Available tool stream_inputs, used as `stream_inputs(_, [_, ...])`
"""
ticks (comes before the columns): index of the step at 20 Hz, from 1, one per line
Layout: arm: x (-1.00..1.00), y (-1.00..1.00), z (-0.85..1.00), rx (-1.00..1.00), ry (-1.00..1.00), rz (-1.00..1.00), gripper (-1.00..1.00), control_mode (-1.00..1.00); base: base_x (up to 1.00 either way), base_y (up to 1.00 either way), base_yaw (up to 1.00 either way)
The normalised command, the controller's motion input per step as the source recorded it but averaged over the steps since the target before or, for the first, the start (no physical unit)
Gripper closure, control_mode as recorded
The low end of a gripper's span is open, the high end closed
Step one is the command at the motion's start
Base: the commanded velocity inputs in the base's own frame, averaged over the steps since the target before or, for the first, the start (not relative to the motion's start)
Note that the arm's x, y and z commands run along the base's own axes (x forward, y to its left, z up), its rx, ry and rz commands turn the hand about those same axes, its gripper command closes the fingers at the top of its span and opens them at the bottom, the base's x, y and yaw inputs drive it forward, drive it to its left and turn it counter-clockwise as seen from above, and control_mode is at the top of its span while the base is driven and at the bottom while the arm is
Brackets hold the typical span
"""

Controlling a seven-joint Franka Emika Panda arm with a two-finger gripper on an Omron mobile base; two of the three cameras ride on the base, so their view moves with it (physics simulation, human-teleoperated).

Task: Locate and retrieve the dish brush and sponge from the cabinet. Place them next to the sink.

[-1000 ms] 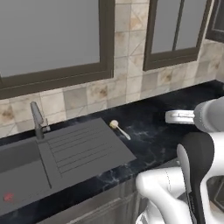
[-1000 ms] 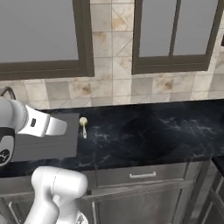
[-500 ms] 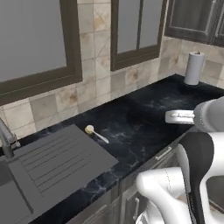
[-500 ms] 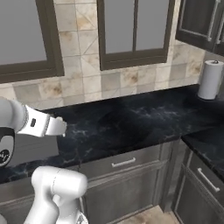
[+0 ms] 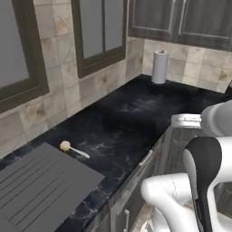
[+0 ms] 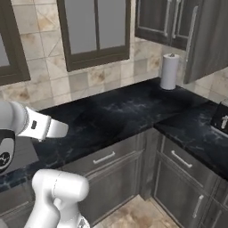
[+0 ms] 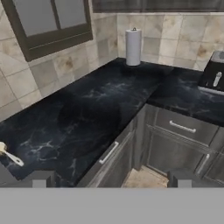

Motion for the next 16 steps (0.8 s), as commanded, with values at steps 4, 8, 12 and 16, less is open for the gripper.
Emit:
stream_inputs(4, [0.0,0.0,0.0,0.0,0.0,0.0,-1.0,1.0,-0.01,0.0,-0.45])
stream_inputs(8, [0.0,0.0,0.0,0.0,0.0,0.0,-1.0,1.0,0.0,0.0,-0.45])
stream_inputs(12, [0.0,0.0,0.0,0.0,0.0,0.0,-1.0,1.0,0.0,0.0,-0.44])
stream_inputs(16, [0.0,0.0,0.0,0.0,0.0,0.0,-1.0,1.0,0.0,0.0,-0.44])
